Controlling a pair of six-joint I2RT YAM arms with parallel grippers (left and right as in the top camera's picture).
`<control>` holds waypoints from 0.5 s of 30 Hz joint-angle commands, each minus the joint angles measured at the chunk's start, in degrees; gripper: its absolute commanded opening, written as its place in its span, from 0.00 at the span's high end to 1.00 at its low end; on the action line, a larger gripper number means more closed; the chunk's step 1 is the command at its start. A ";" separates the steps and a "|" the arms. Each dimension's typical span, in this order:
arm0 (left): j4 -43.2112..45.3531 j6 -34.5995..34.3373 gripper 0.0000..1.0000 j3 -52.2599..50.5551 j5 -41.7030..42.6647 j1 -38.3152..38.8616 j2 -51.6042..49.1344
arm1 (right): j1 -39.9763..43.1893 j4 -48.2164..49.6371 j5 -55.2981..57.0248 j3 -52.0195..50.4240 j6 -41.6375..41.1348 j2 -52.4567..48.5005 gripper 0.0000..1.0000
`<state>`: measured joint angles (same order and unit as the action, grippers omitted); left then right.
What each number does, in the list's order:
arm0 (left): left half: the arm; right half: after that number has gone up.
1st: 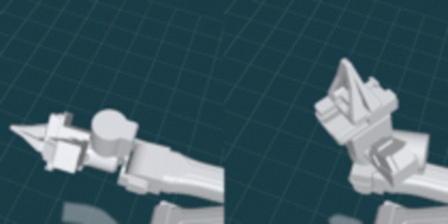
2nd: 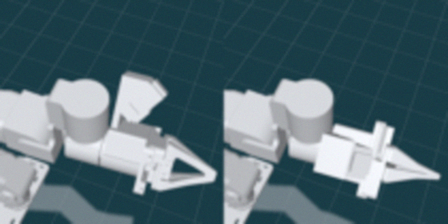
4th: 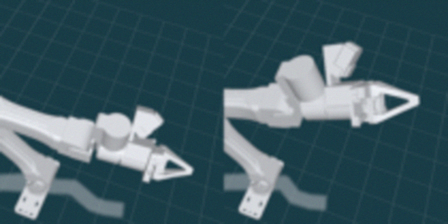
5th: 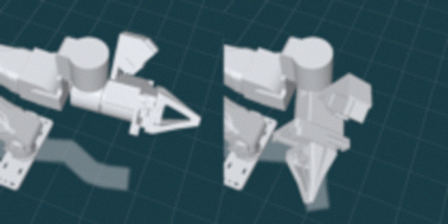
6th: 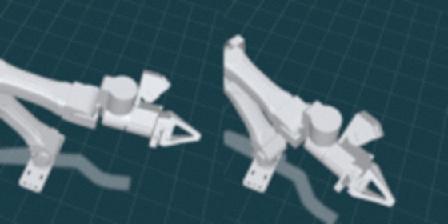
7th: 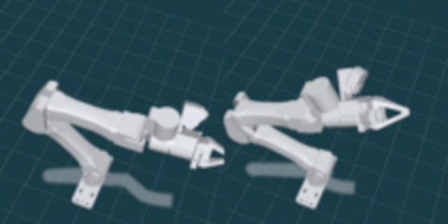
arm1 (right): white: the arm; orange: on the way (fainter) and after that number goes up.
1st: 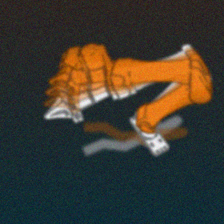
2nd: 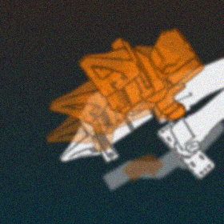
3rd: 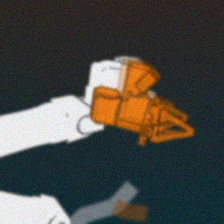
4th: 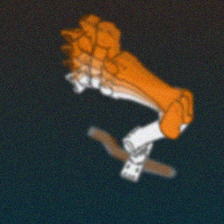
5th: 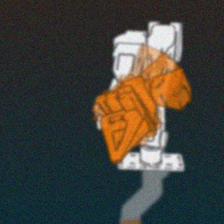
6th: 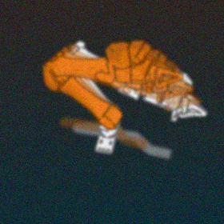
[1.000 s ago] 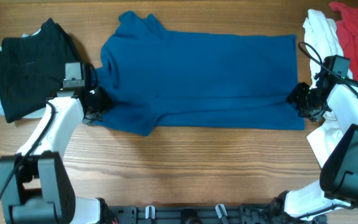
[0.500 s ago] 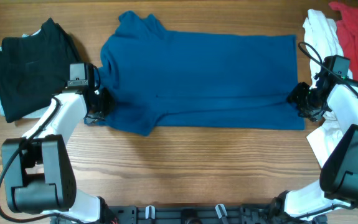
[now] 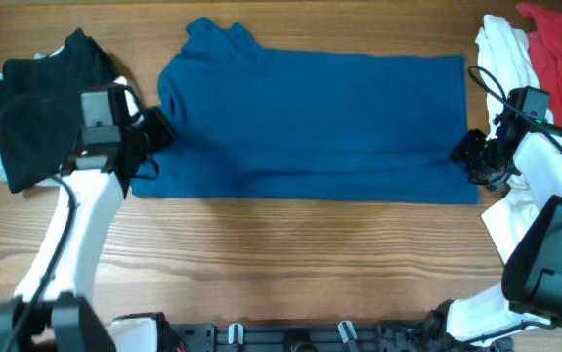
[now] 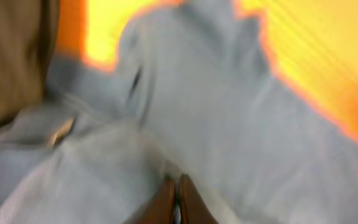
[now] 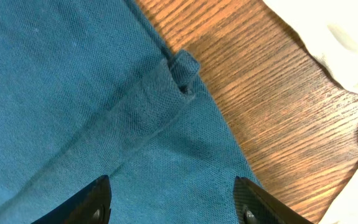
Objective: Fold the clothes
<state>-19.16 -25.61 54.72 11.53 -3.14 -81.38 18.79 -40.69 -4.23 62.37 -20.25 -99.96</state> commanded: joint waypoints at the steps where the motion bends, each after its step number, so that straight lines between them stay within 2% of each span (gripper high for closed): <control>1: 3.82 -1.88 0.95 0.04 0.68 -0.46 0.87 | -0.24 0.07 0.76 -0.13 0.70 1.51 0.37; 15: -2.47 -1.79 0.96 0.02 0.63 -0.46 -7.69 | -0.24 0.13 0.79 -0.13 0.72 1.51 0.37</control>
<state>-20.62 -26.89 54.81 11.90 -3.14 -88.62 18.79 -40.69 -4.23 62.37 -20.25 -99.96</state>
